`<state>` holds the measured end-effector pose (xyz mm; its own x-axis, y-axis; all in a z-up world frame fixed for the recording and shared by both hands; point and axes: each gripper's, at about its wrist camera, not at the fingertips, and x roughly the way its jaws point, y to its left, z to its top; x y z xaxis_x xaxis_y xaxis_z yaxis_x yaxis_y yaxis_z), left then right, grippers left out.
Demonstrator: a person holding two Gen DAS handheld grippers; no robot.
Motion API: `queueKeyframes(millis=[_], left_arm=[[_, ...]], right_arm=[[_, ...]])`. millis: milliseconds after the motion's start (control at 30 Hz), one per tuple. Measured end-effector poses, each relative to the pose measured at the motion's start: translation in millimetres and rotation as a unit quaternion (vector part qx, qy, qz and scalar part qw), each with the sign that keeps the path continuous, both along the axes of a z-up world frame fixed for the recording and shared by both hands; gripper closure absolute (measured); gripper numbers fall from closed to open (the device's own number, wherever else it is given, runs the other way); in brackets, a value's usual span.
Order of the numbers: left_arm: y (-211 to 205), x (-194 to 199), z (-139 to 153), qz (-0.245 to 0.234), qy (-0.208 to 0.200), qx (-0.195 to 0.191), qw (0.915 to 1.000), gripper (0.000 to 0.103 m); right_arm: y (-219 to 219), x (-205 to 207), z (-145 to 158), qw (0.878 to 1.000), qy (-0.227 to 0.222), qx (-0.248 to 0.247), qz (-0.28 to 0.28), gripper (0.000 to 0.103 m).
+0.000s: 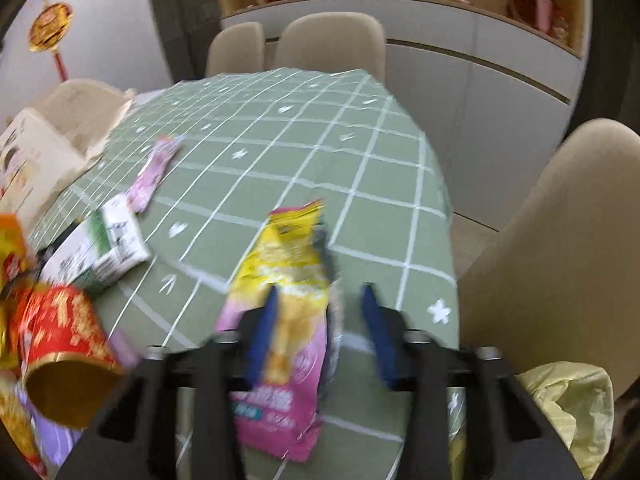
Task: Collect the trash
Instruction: 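Grasp the gold snack bag with the left gripper while the right gripper grasps the yellow-pink wrapper, then lift both held wrappers and carry them toward the yellow trash bag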
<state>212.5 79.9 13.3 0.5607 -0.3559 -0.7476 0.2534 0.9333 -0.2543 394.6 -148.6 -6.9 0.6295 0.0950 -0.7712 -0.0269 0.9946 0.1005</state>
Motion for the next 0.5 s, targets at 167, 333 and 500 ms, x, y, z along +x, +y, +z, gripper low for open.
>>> queueKeyframes(millis=[167, 333, 500], left_arm=[[-3, 1, -3, -0.003, 0.004, -0.006, 1.0, 0.074], [-14, 1, 1, -0.013, -0.003, -0.011, 0.9998, 0.074], [-17, 0, 9, -0.008, -0.019, -0.014, 0.9997, 0.074]], right_arm=[[1, -23, 12, 1.0, -0.013, -0.003, 0.024, 0.094], [-11, -52, 30, 0.999, -0.033, 0.013, 0.033, 0.097], [-20, -74, 40, 0.998, -0.047, 0.027, 0.045, 0.097]])
